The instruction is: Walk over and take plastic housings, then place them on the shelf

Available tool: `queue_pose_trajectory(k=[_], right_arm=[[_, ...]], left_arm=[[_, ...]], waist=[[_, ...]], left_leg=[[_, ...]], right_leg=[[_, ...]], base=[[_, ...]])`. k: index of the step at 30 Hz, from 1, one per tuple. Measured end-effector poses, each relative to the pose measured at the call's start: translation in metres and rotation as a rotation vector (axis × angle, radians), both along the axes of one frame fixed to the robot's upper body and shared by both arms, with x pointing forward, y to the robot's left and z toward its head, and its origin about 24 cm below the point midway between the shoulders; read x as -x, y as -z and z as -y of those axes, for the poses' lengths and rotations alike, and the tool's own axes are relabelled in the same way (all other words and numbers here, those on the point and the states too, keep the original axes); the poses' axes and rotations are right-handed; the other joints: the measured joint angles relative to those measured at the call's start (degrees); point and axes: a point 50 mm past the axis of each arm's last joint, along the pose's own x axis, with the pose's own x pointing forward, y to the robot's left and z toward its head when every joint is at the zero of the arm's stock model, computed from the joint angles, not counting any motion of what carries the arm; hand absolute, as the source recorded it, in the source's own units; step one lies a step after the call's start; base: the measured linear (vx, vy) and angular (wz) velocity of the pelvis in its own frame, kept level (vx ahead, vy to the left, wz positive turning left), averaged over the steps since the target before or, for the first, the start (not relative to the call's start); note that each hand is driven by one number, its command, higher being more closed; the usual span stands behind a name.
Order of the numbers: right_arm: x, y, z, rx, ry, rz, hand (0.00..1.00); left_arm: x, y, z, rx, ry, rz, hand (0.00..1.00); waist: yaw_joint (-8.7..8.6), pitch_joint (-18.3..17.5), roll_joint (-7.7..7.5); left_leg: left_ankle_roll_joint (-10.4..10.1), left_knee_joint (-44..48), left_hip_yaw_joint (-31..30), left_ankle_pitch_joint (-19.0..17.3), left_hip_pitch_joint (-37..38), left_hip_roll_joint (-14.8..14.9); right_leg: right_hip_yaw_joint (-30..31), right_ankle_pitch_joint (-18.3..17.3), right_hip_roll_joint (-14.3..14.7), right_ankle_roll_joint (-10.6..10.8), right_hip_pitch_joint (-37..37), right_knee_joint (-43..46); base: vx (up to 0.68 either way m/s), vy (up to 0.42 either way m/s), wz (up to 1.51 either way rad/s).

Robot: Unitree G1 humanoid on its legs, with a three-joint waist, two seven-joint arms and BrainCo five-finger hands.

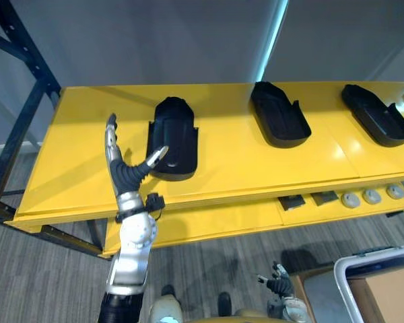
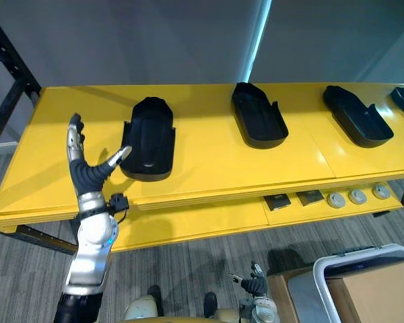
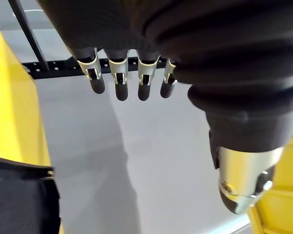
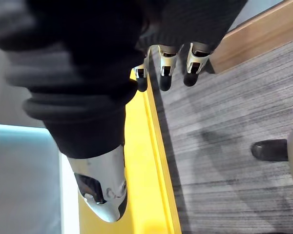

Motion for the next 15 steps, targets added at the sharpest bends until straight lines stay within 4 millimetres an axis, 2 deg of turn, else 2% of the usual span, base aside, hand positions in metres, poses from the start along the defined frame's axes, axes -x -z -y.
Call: queue_pose_trajectory(k=[3,9,15], right_arm=[[0.003,0.001,-0.001,0.001,-0.003,-0.003,0.00],[0.002,0.000,0.000,0.003,-0.003,0.000,0.00],[0.001,0.000,0.000,0.005,-0.006,0.004,0.00]], left_arm=[[0.008,0.011,0.006,0.005,0.051,-0.057,1.00],[0.010,0.039,0.012,-0.088,0.095,-0.203,1.00],[0.007,0.051,0.023,-0.186,0.143,-0.267,1.00]], waist=[[1.06,0.01,-0.05],[1.00,-0.05,-0.21],[1.00,-0.08,-0.27]], left_leg=[[-0.05,-0.32,-0.20,0.07,0.00,-0.39],[-0.07,-0.37,-0.93,0.14,0.16,-1.16],[-0.03,-0.62,-0.18,0.12,0.76,-1.19]], right_leg=[[-0.57,-0.44,-0.36,0.25,-0.09,0.45],[-1.85,-1.23,-1.13,0.47,0.53,0.59],[-1.54,-1.35,-1.30,0.41,0.67,0.63]], base=[[0.02,0.012,0.09],[0.04,0.014,0.09],[0.02,0.009,-0.01]])
